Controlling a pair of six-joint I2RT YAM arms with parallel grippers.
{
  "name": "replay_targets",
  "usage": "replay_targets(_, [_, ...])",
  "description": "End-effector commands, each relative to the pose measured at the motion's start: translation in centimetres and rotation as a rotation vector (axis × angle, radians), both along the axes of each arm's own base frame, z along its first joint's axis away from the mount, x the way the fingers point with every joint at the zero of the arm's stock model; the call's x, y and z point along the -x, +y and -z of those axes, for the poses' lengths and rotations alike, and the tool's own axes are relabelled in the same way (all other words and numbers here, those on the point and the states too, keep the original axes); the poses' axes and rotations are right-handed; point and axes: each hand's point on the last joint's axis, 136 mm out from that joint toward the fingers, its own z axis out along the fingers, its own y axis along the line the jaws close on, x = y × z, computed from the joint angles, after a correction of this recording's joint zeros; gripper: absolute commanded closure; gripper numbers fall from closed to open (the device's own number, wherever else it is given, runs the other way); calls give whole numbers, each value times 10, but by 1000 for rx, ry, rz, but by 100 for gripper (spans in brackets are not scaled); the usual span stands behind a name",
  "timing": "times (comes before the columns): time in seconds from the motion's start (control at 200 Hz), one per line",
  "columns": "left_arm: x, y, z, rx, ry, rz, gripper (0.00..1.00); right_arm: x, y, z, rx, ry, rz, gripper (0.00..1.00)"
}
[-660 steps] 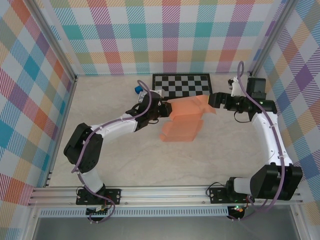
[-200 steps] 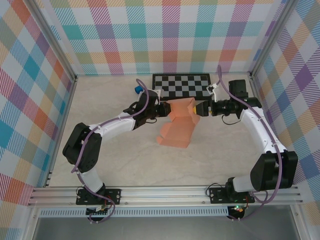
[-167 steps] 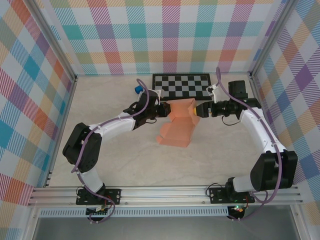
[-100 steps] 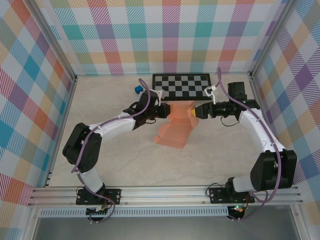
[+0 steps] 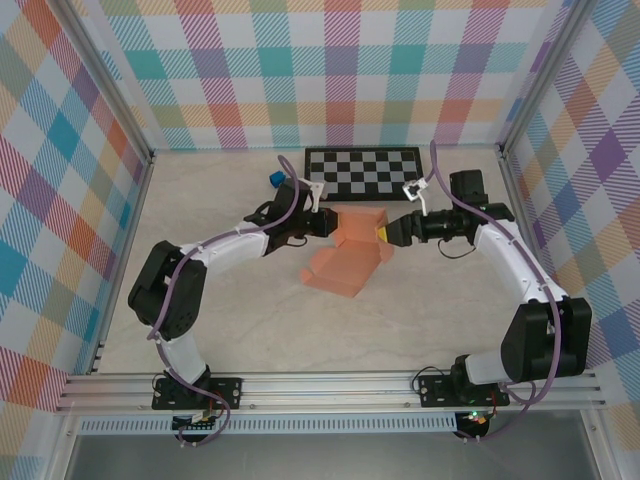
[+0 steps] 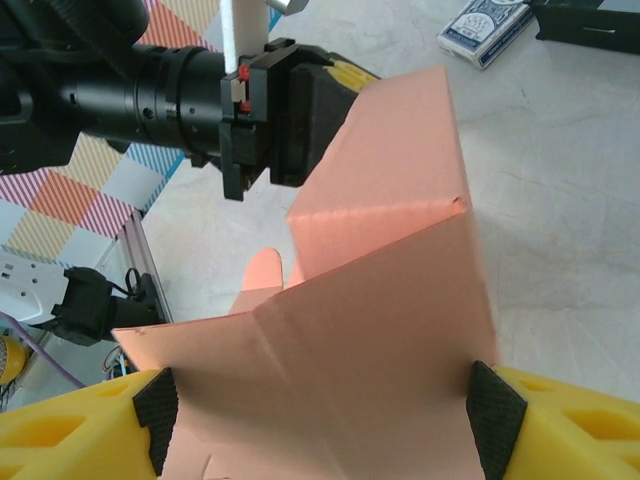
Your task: Fold the paper box
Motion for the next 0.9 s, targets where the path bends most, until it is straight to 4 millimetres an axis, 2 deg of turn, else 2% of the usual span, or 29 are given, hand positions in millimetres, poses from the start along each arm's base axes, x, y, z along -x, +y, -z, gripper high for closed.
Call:
replay_targets(0.0, [-9, -1, -22, 11, -70, 97, 89, 14, 7, -10, -36, -39, -58, 22])
replay_targets(0.125, [-14, 9, -22, -11, -86, 107, 89, 18, 11, -10, -39, -30, -67, 22])
replay_targets(0.245, [-18, 17, -24, -33, -103, 114, 89, 19, 6, -4, 9, -46, -35, 21])
replay_targets(0.505, [-17, 15, -26, -37, -126, 168, 89, 13, 6, 1, 21, -40, -26, 22])
replay_targets(0.73, [-19, 15, -23, -27, -109, 144, 89, 11, 16, -12, -47, -42, -28, 32])
replay_targets(0.895, [-22, 14, -21, -19, -101, 132, 89, 2, 22, -9, -33, -85, 56, 36])
